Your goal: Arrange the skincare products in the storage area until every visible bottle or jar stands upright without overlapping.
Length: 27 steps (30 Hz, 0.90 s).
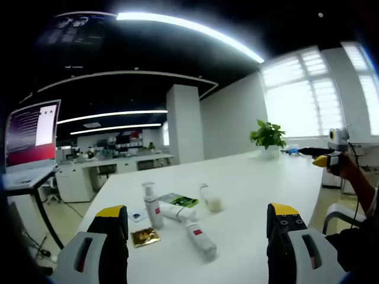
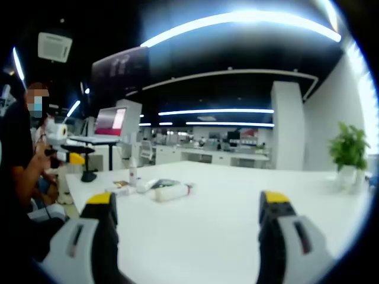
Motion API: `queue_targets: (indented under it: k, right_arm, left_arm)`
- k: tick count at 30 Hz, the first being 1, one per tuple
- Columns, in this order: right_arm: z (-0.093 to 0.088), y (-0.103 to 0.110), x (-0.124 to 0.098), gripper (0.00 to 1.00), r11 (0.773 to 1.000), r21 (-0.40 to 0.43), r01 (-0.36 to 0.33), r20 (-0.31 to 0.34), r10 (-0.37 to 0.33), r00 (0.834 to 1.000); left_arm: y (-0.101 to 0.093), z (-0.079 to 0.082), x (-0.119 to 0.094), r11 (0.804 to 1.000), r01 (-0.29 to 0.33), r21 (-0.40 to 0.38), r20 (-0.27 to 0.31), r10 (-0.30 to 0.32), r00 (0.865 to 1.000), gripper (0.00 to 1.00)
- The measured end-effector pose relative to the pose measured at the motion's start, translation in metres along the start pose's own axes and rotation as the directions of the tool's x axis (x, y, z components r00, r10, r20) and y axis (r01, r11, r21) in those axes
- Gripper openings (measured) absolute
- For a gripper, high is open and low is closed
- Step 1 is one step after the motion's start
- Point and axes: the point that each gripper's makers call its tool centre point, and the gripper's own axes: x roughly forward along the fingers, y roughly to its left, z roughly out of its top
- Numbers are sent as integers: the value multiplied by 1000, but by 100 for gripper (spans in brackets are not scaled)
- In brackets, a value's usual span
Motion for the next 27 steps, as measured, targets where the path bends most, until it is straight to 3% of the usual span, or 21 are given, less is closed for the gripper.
queue_targets:
  k: [27]
  right_arm:
    - [-5, 2, 4, 100, 1000, -6, -14, -23, 14, 1000]
  left_arm:
    - [3, -3, 0, 1000, 0, -6, -16, 0, 1000, 99]
